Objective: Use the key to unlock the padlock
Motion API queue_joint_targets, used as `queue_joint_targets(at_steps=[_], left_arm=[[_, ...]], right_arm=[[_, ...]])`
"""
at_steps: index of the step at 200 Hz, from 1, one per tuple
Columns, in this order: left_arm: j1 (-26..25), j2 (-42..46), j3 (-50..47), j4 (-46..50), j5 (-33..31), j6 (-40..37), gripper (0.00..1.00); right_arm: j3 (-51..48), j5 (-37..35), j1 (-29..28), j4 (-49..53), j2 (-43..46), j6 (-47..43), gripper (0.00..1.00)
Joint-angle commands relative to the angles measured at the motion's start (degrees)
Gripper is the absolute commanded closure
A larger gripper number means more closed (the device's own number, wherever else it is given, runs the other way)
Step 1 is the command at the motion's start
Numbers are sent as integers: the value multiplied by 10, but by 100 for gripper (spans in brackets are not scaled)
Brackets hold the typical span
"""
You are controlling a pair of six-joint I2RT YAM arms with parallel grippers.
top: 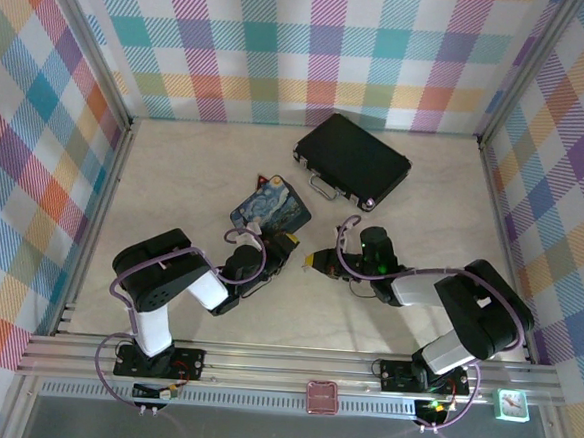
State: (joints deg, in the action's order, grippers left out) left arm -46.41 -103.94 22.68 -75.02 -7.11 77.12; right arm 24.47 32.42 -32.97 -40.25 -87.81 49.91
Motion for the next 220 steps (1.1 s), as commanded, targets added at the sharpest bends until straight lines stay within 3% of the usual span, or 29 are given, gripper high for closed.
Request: queue_joint_targets(at_steps=[1,43,93,220], left_arm=[[-6,14,-10,17,4,35,100],[-6,11,-5,19,3,33,100],[-6,-6,-1,3,2,37,100],[-6,10,0,7,10,32,100]], right_arm=[[13,17,1,-18,-20,-1,100],[13,39,0,-67,-38,23,100],[15,39,-1,-36,-12,12,100],[41,60,-6,-62,-79,20,100]])
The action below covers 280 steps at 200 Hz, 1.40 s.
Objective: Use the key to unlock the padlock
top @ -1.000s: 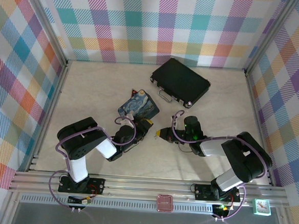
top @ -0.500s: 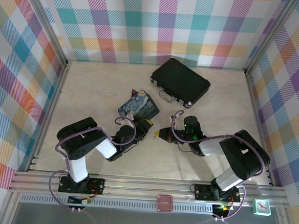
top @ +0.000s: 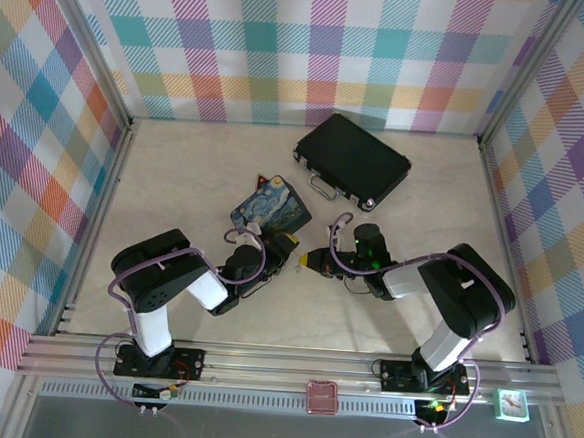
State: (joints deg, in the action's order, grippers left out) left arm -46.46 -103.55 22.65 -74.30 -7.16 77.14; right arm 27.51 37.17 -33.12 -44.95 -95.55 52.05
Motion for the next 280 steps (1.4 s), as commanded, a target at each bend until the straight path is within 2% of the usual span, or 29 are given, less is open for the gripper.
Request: queue_joint_targets(at_steps=[1,32,78,280], left_arm=[[-6,6,1,-1,11,32,100],[-7,1,1,0,15,32,100],[-7,-5,5,-2,15,30,100],[-13,7,-7,-7,13,31,100]], right_arm=[[11,12,-5,-15,-1,-2,100],[4,6,-5,-11,24,-2,100],[1,-16,-5,61,73,-32,100],[18,-9,-4,16,13,-4,100]])
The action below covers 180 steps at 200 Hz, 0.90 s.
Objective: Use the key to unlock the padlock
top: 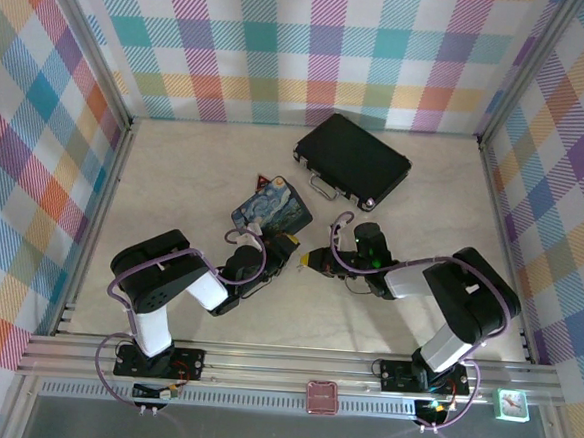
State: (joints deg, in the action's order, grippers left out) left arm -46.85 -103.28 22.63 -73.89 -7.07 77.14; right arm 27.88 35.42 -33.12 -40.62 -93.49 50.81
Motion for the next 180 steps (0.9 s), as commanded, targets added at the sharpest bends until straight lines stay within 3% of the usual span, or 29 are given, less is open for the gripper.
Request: queue_joint_targets(at_steps=[1,92,180], left_arm=[[-9,4,-7,-10,13,31,100],[-12,-4,-2,-10,12,31,100],[-16,3,2,-7,13,29,100]], right_arm=[[14,9,-4,-28,-7,9,100],[5,-2,-4,20,44,-11,100],[11,4,-4,-20,3,3,100]])
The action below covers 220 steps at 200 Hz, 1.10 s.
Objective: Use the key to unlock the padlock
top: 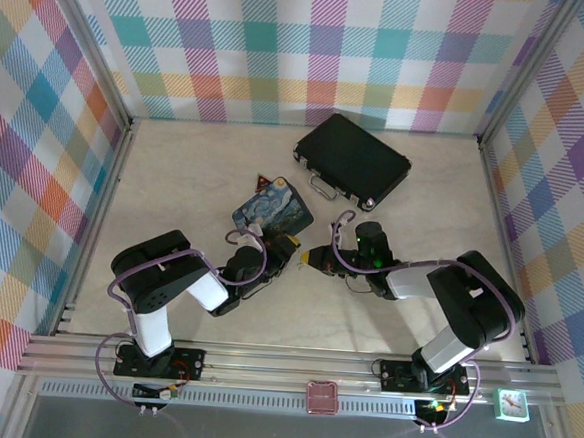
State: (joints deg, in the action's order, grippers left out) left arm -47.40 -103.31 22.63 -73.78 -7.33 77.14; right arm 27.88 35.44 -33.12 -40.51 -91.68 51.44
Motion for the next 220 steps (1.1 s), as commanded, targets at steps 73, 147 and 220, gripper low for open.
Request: queue_joint_targets(at_steps=[73,147,220], left_arm=[[-9,14,-7,6,2,23,100],[-9,5,0,14,0,23,100],[-9,5,4,14,6,23,100]], right_arm=[[-9,-5,-4,28,21,-22,100],[-28,-10,-4,18,29,-12,100],[-16,-6,-4,13,23,-15,100]])
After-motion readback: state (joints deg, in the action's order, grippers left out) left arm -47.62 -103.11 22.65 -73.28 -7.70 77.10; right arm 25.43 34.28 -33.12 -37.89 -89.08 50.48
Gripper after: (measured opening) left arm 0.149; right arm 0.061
